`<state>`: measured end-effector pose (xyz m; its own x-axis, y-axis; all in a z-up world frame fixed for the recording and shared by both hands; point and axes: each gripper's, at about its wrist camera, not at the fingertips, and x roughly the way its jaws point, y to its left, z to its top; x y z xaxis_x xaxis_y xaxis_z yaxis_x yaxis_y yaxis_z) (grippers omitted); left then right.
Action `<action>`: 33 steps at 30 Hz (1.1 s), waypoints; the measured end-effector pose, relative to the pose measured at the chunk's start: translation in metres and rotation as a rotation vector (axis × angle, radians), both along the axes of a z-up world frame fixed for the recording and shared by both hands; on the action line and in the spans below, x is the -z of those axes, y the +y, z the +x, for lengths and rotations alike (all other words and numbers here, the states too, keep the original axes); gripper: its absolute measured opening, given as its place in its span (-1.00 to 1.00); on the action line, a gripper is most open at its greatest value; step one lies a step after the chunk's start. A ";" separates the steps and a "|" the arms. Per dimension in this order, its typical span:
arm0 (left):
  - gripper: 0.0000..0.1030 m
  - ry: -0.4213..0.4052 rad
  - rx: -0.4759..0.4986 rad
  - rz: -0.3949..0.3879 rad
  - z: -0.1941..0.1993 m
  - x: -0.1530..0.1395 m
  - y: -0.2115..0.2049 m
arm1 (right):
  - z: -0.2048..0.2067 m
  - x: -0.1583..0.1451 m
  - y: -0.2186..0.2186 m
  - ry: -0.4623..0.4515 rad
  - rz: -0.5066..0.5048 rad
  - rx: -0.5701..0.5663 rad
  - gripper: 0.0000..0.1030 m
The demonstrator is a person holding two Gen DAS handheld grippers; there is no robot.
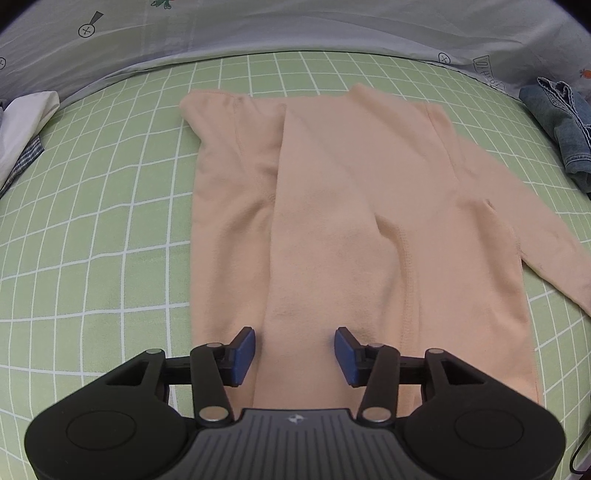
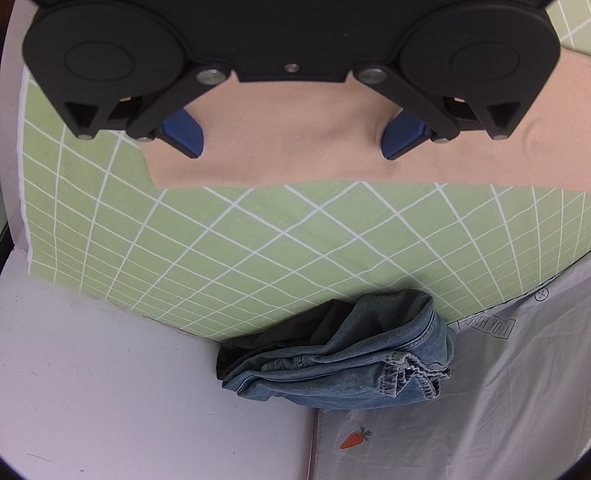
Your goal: Fold clothes
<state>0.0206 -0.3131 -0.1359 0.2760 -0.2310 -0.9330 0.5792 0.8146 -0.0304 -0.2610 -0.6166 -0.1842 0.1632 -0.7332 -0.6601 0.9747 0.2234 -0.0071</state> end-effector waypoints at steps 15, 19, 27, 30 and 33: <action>0.11 0.003 -0.019 -0.019 0.005 0.009 0.002 | 0.057 -0.011 0.027 -0.062 0.009 -0.153 -0.33; 0.13 0.005 -0.025 -0.026 0.006 0.009 0.000 | 0.084 -0.014 0.037 -0.147 0.070 -0.237 -0.64; 0.17 0.007 -0.028 -0.039 0.005 0.010 0.001 | 0.147 -0.024 0.051 -0.460 0.314 -0.365 -0.82; 0.19 0.009 -0.032 -0.049 0.005 0.012 0.003 | 0.173 -0.038 0.069 -0.546 0.355 -0.565 -0.81; 0.20 0.011 -0.035 -0.051 0.005 0.012 0.005 | 0.196 -0.041 0.094 -0.452 0.351 -0.717 -0.70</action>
<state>0.0260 -0.3084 -0.1474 0.2744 -0.2690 -0.9232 0.5501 0.8314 -0.0787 -0.0645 -0.5230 -0.1430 0.7987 -0.1260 -0.5884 0.4951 0.6933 0.5237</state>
